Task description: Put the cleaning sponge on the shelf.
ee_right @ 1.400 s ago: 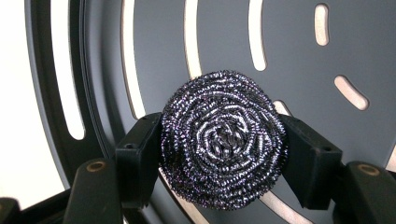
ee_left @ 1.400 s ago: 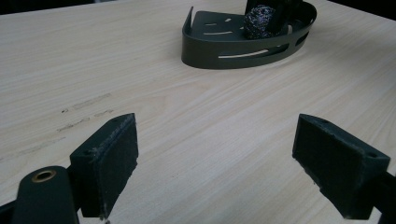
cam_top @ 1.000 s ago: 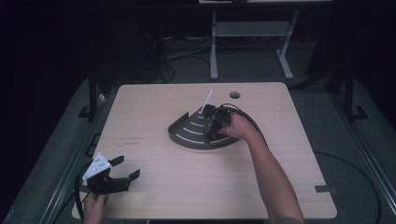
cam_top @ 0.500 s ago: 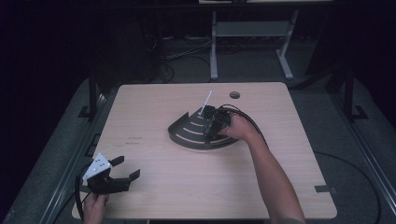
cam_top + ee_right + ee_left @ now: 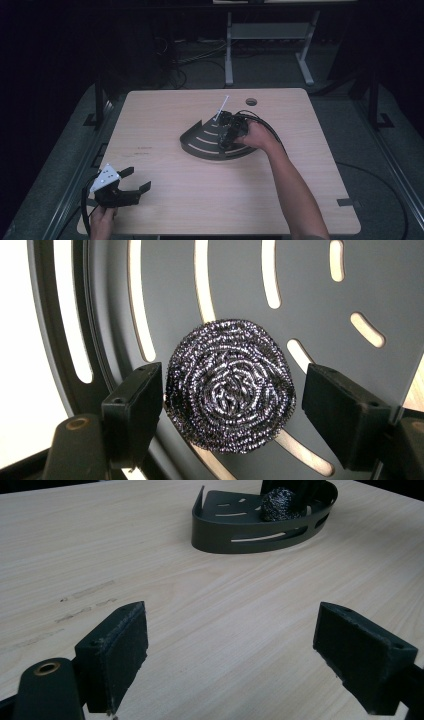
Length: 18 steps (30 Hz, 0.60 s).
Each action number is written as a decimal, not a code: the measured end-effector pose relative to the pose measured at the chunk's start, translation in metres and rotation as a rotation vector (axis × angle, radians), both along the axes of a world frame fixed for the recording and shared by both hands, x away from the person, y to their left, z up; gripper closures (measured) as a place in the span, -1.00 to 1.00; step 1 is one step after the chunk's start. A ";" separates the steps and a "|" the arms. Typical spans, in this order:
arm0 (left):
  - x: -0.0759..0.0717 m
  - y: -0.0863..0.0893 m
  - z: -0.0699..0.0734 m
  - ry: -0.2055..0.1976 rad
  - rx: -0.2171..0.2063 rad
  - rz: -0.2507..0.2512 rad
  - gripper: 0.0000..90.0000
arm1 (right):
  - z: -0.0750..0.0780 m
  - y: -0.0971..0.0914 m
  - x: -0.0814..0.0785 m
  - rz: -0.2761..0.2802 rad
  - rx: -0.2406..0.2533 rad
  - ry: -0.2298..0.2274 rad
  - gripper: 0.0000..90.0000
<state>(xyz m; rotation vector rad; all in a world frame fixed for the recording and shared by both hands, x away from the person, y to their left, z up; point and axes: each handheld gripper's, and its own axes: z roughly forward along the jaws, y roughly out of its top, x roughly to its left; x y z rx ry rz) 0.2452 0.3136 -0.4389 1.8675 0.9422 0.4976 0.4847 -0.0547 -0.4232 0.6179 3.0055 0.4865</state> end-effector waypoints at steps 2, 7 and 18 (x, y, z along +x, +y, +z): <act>0.000 -0.001 0.000 0.002 0.002 -0.002 -0.70 | 0.000 0.000 0.000 -0.001 0.001 -0.002 -0.48; 0.001 -0.001 0.000 0.001 0.000 -0.003 -0.70 | 0.004 -0.001 -0.001 -0.009 0.022 -0.012 -0.53; 0.000 -0.001 0.000 0.003 -0.001 0.000 -0.70 | 0.019 -0.007 -0.004 -0.017 0.058 -0.027 -0.57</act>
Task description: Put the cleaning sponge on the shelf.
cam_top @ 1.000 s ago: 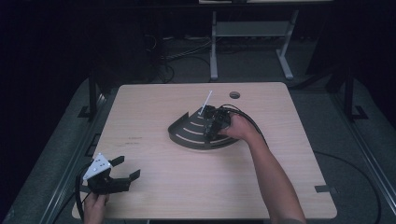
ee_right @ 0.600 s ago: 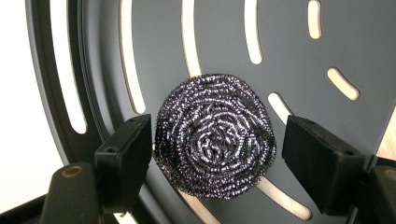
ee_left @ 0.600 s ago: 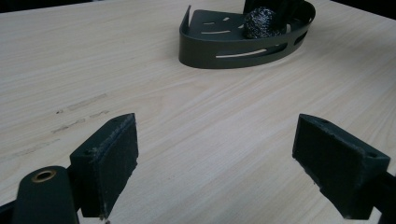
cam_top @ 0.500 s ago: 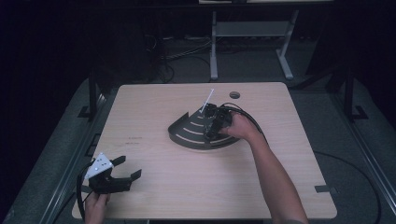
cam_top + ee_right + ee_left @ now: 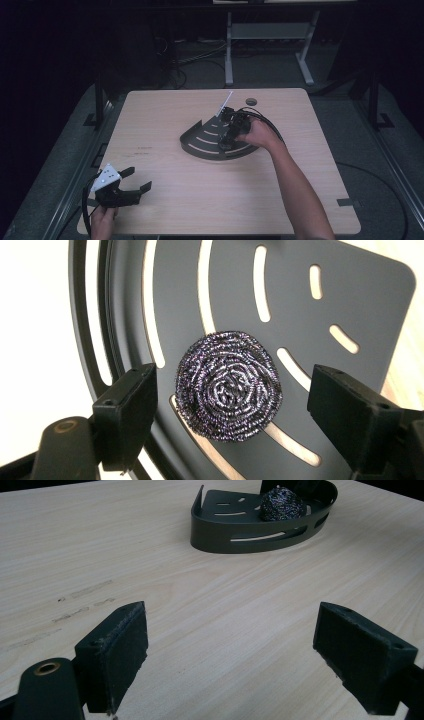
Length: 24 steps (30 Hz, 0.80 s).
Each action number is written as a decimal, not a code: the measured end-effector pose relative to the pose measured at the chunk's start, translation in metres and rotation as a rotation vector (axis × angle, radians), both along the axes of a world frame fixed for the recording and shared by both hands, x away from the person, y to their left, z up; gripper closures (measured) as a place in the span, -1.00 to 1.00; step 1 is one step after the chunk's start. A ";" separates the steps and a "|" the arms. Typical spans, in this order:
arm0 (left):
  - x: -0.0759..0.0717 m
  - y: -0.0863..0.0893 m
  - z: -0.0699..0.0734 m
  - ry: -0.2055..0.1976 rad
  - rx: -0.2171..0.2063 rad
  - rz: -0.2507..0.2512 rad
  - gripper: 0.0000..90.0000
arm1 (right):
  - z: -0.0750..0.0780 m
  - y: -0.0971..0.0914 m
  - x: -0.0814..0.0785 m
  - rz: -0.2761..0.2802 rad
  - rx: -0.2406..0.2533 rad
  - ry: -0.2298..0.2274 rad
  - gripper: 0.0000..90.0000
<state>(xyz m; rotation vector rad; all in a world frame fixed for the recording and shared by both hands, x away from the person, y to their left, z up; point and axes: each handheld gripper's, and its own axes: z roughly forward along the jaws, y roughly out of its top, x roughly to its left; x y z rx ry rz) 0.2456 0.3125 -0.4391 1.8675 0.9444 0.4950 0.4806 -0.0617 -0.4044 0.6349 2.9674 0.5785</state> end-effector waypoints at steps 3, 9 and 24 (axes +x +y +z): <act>0.000 0.000 0.000 0.001 0.001 0.000 -0.70 | 0.003 -0.002 0.000 0.001 0.005 -0.003 -0.57; 0.002 -0.002 -0.001 0.004 0.002 -0.001 -0.70 | 0.006 -0.006 -0.004 -0.001 0.006 -0.006 -0.57; 0.002 -0.005 -0.002 0.006 0.012 -0.013 -0.70 | 0.014 -0.026 -0.017 -0.029 0.033 -0.013 -0.58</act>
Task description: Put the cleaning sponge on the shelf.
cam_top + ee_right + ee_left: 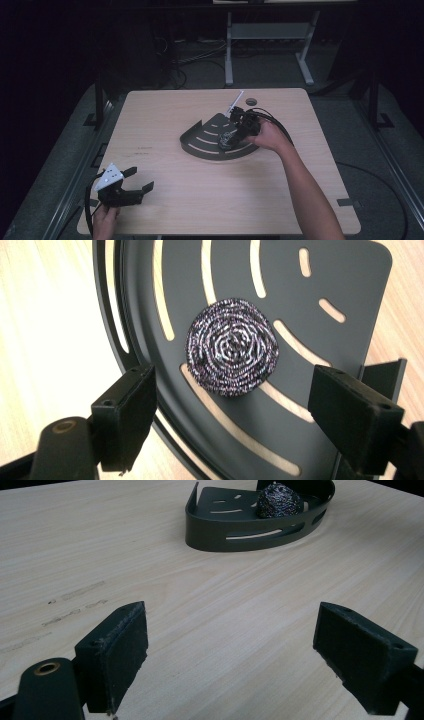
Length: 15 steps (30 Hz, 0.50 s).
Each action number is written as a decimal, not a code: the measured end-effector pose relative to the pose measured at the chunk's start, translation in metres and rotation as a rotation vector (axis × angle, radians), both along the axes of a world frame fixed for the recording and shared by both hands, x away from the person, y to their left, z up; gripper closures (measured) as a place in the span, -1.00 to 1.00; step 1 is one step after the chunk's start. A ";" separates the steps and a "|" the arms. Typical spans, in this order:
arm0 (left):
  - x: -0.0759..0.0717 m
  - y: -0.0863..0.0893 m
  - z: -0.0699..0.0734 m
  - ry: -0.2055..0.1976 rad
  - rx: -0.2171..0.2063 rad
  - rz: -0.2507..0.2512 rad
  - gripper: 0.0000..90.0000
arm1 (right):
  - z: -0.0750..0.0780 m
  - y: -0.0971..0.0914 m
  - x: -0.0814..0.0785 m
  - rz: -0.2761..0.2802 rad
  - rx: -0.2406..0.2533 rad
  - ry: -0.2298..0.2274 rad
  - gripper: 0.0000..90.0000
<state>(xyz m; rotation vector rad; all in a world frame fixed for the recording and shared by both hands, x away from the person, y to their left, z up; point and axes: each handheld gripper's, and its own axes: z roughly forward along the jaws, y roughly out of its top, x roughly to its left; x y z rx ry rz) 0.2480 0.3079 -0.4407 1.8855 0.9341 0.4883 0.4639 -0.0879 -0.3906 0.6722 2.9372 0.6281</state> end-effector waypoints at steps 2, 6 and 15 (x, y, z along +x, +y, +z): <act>0.000 0.000 0.000 0.000 0.001 0.001 -0.70 | 0.000 -0.003 -0.001 -0.005 0.001 -0.003 -0.58; 0.000 0.000 0.000 -0.001 0.000 0.003 -0.70 | 0.000 -0.008 -0.004 -0.012 0.009 -0.007 -0.58; 0.000 -0.001 -0.001 0.001 0.002 0.001 -0.70 | 0.004 -0.018 -0.008 -0.019 0.016 -0.006 -0.58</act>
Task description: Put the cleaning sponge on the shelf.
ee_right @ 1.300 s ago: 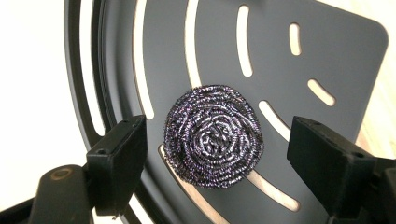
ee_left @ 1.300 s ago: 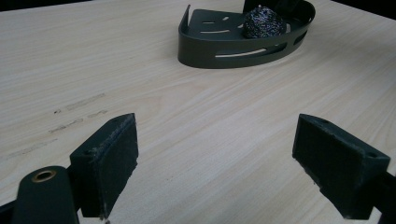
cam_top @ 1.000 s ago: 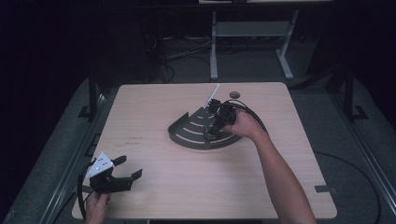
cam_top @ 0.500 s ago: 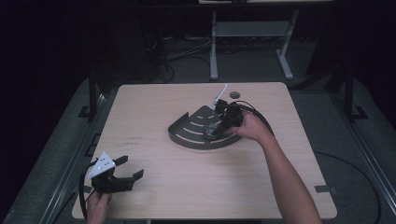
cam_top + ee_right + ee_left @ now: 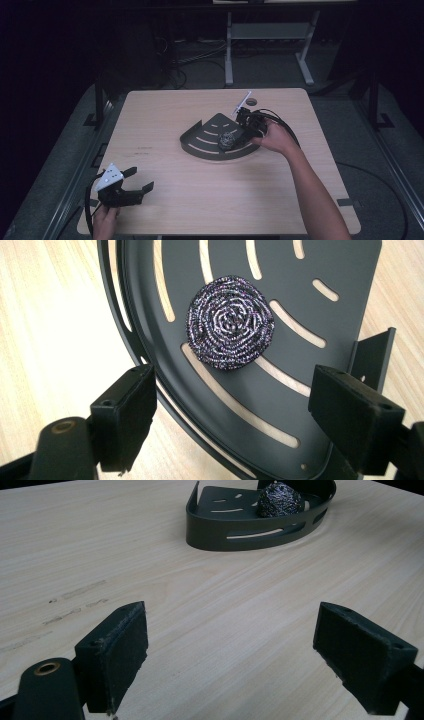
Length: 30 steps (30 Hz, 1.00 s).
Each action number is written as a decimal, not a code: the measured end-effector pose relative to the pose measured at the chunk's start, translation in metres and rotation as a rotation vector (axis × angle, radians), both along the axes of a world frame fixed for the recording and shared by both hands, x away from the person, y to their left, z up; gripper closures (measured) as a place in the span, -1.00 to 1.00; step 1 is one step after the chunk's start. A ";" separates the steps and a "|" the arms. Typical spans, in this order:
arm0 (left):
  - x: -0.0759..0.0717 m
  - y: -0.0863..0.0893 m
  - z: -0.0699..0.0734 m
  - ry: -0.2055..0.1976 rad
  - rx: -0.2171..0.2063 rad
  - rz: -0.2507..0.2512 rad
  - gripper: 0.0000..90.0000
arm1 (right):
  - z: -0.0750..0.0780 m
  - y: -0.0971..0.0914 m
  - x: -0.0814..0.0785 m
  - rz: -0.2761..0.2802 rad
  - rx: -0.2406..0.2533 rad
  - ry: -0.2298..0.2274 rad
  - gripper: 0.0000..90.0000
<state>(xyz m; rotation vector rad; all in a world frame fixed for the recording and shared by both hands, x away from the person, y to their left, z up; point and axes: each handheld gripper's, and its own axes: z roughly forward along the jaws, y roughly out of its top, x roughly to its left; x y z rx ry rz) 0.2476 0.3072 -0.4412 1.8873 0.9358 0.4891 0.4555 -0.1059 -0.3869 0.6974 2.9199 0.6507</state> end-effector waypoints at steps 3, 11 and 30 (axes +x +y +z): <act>0.000 0.000 0.000 -0.001 -0.001 0.001 -0.70 | 0.001 -0.002 -0.002 -0.006 0.002 -0.002 -0.58; 0.000 -0.002 0.000 -0.001 0.004 -0.004 -0.70 | 0.000 -0.011 -0.008 -0.014 0.002 0.004 -0.58; -0.001 -0.003 0.000 0.003 0.002 -0.006 -0.70 | -0.003 -0.031 -0.024 -0.037 0.005 0.016 -0.60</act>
